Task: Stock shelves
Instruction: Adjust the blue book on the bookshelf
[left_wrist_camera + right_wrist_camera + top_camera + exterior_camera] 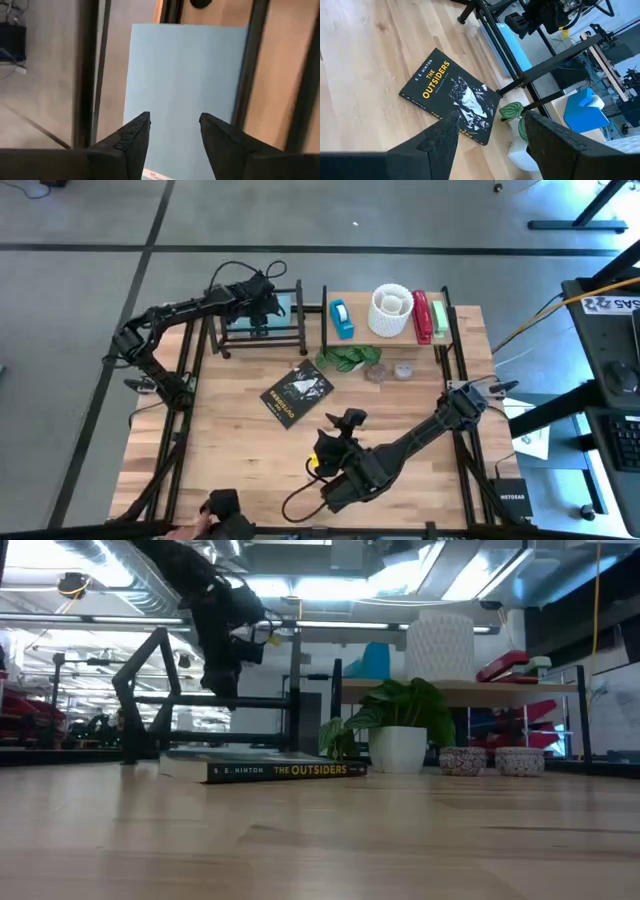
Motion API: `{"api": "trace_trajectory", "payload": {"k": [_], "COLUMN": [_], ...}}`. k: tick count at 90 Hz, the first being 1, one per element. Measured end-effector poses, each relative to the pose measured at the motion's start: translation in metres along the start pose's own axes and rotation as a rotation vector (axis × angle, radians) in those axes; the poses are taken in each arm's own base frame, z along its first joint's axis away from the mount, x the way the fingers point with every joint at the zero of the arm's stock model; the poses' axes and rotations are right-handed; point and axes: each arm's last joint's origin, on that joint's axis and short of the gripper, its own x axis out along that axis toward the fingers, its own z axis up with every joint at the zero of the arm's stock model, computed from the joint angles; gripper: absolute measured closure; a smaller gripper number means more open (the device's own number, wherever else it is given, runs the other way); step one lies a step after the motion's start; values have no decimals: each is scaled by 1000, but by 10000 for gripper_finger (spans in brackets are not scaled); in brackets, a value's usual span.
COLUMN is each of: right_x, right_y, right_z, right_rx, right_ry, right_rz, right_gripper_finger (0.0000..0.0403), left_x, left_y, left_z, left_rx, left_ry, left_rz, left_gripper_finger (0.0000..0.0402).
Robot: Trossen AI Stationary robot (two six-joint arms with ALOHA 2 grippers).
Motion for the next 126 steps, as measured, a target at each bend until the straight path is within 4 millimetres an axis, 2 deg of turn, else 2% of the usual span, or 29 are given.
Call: {"api": "trace_trajectory", "payload": {"k": [11,19,31,50,80,96,126], "right_x": [10,18,21,10,11,11,11], "right_y": [9,17,23,28,27,26,27], "right_z": [-10,-17,-21,-25,-24,-24,-24], "right_rx": [-45,-36,-27,-45,-42,-41,-31], "right_ry": [6,6,10,-10,-12,-14,-13], "right_rz": [-22,-19,0,16,7,4,12], "right_gripper_finger": [194,194,194,194,194,194,194], "left_x": [-20,-23,1,44,91,98,100], "left_y": [-10,-11,-8,-3,-6,-8,-6], "left_z": [6,9,-3,-17,-25,-23,-32], "left_rx": [-38,-105,-193,-359,-478,-506,-636], "left_ry": [-35,-80,-38,10,70,53,-20], "left_rz": [12,-23,-44,-51,-50,-99,-349], "left_gripper_finger": [269,285,323,395,401,401,401]}}
